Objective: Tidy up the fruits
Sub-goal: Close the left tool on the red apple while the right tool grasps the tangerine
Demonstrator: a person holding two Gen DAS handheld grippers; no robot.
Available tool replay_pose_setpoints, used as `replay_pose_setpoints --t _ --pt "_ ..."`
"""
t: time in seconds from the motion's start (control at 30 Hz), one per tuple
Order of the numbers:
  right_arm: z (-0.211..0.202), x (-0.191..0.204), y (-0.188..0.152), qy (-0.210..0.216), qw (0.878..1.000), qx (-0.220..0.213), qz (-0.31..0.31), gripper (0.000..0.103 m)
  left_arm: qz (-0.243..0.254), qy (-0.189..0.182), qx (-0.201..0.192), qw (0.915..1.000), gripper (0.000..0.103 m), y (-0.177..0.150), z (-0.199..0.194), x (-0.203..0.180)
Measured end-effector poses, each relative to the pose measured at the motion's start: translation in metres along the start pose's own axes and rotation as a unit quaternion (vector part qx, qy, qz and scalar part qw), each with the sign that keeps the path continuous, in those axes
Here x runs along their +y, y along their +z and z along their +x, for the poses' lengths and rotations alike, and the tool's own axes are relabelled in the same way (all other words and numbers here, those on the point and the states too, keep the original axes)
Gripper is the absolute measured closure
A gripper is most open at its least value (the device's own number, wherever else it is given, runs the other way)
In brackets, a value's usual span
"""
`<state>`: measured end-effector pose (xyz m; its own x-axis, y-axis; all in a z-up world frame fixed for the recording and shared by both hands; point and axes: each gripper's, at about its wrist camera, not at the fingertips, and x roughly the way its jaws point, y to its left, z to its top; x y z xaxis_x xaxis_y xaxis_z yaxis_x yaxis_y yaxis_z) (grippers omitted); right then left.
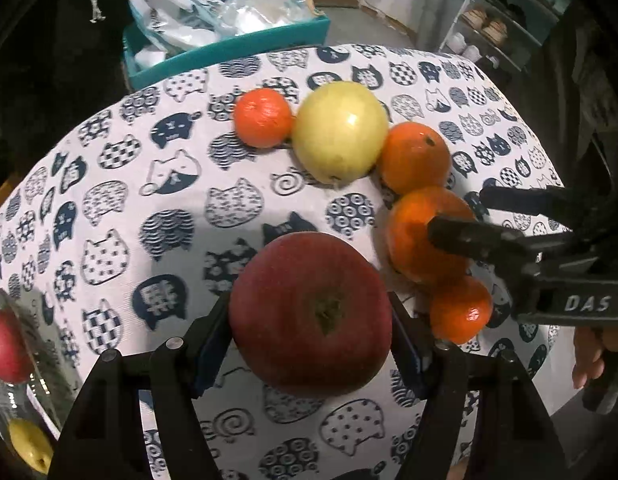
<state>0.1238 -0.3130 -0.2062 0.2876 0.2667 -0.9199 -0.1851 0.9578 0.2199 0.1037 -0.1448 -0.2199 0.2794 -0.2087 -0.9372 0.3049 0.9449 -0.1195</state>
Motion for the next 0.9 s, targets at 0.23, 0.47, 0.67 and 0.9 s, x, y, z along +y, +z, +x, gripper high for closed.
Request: replay_pose_setpoints --t 0.23,0.47,0.67,0.9 --pt "0.025 0.015 -0.001 -0.015 0.999 0.027 -0.022 0.019 -0.017 0.013 0.001 0.9998 0.03 -0.006 -0.003 0.021" --pt "0.044 0.022 -0.004 -0.041 0.997 0.041 -0.042 0.031 -0.026 0.013 -0.004 0.9996 0.03 -0.008 -0.008 0.03" --pt "0.045 0.025 -0.008 -0.058 0.996 0.039 -0.058 0.035 -0.03 0.011 -0.008 0.9995 0.03 -0.008 -0.014 0.033" --pt "0.021 0.033 -0.01 -0.053 0.996 0.014 -0.064 0.035 -0.036 0.006 -0.024 0.999 0.03 -0.007 -0.033 0.035"
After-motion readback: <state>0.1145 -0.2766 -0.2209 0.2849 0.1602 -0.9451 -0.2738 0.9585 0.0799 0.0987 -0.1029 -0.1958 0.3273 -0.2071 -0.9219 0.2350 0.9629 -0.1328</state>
